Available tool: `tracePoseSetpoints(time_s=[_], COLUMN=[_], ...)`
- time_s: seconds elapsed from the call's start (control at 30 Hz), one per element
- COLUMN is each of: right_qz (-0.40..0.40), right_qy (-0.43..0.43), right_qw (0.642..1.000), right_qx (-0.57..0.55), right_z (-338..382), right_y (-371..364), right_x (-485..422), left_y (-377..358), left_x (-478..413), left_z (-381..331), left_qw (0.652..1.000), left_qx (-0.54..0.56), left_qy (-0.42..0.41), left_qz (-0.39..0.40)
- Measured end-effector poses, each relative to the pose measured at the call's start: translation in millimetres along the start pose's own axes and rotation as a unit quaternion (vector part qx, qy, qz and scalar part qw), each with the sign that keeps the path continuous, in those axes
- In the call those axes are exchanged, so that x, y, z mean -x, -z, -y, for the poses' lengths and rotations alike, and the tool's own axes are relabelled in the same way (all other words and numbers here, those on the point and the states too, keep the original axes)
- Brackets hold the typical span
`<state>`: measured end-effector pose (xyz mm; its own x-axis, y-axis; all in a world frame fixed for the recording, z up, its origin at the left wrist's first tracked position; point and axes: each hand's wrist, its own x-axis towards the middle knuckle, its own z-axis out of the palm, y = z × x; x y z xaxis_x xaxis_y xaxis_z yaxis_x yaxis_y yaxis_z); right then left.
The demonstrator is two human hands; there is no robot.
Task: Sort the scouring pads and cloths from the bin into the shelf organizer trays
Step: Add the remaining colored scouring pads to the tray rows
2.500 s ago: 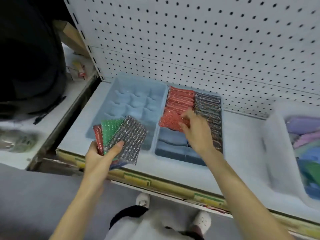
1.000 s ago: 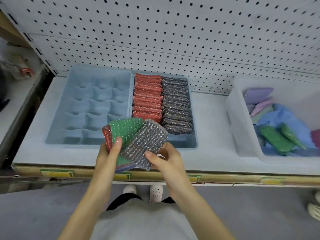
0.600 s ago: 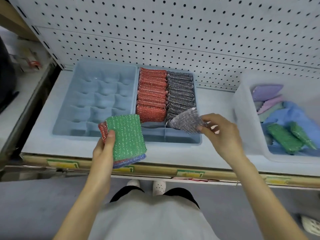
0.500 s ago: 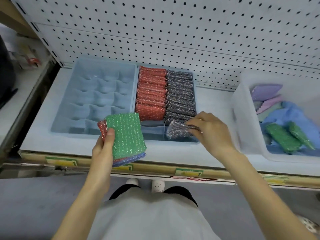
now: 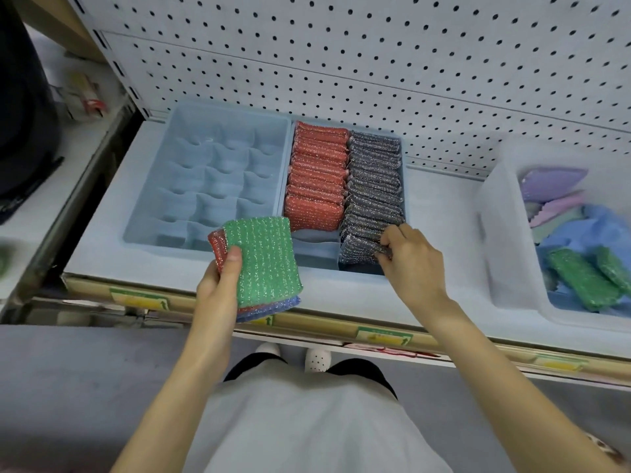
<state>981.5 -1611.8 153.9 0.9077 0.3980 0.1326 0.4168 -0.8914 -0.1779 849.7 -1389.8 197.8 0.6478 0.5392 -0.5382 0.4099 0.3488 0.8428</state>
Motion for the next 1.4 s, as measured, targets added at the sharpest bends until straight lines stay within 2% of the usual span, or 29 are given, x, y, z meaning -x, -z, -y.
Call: tracePoseSetpoints(time_s=[0.23, 0.37, 0.43, 0.47, 0.53, 0.57, 0.6, 0.67, 0.77, 0.9, 0.97, 1.03, 1.1, 1.13, 1.2, 1.27, 1.3, 1.4], right_qz=[0.0, 0.005, -0.011, 0.0, 0.093, 0.142, 0.164, 0.147, 0.134, 0.157, 0.142, 0.091, 0.031, 0.009, -0.007, 0.016, 0.031, 0.079], right_qy=[-0.045, -0.12, -0.191, -0.22, -0.255, -0.256, -0.247, -0.253, -0.288, -0.311, -0.32, -0.331, -0.316, -0.292, -0.228, -0.153, -0.113, -0.021], right_qw=[0.998, 0.983, 0.945, 0.907, 0.803, 0.777, 0.777, 0.776, 0.737, 0.714, 0.707, 0.703, 0.729, 0.758, 0.839, 0.915, 0.943, 0.982], right_qx=[-0.043, -0.142, -0.266, -0.36, -0.53, -0.558, -0.555, -0.559, -0.597, -0.608, -0.615, -0.623, -0.607, -0.583, -0.495, -0.372, -0.312, -0.172], right_z=[-1, 1, 15, 29, 64, 80, 92, 108, 112, 105, 97, 85, 70, 63, 57, 60, 64, 81], right_y=[-7, 12, 30, 39, 50, 50, 46, 39, 33, 33, 35, 37, 40, 42, 41, 35, 30, 12], right_x=[1, 1, 6, 10, 22, 28, 34, 39, 40, 43, 40, 34, 23, 17, 5, -5, -9, -15], left_y=[-4, -3, -3, -4, -8, -10, -12, -13, -6, 5, 9, 14, 22, 27, 36, 41, 43, 46], left_x=[2, 2, 2, 3, 5, 6, 6, 7, 6, 1, -1, -3, -6, -7, -10, -12, -13, -14], left_z=[0, 2, 3, 3, 5, 6, 7, 8, 8, 9, 9, 8, 6, 6, 6, 7, 6, 4], left_qw=[0.999, 0.998, 0.997, 0.996, 0.994, 0.993, 0.992, 0.991, 0.992, 0.995, 0.997, 0.998, 0.999, 0.999, 0.999, 1.0, 1.0, 1.0], left_qx=[-0.006, -0.007, -0.003, -0.002, -0.005, -0.01, -0.014, -0.017, -0.018, 0.0, 0.013, 0.019, 0.018, 0.017, 0.015, 0.011, 0.01, 0.014], left_qy=[-0.007, -0.018, -0.024, -0.026, -0.03, -0.033, -0.037, -0.046, -0.056, -0.025, -0.004, 0.002, 0.001, 0.0, -0.002, -0.005, -0.007, -0.016], left_qz=[0.034, 0.062, 0.074, 0.082, 0.104, 0.114, 0.121, 0.123, 0.114, 0.094, 0.076, 0.06, 0.047, 0.041, 0.031, 0.027, 0.024, 0.017])
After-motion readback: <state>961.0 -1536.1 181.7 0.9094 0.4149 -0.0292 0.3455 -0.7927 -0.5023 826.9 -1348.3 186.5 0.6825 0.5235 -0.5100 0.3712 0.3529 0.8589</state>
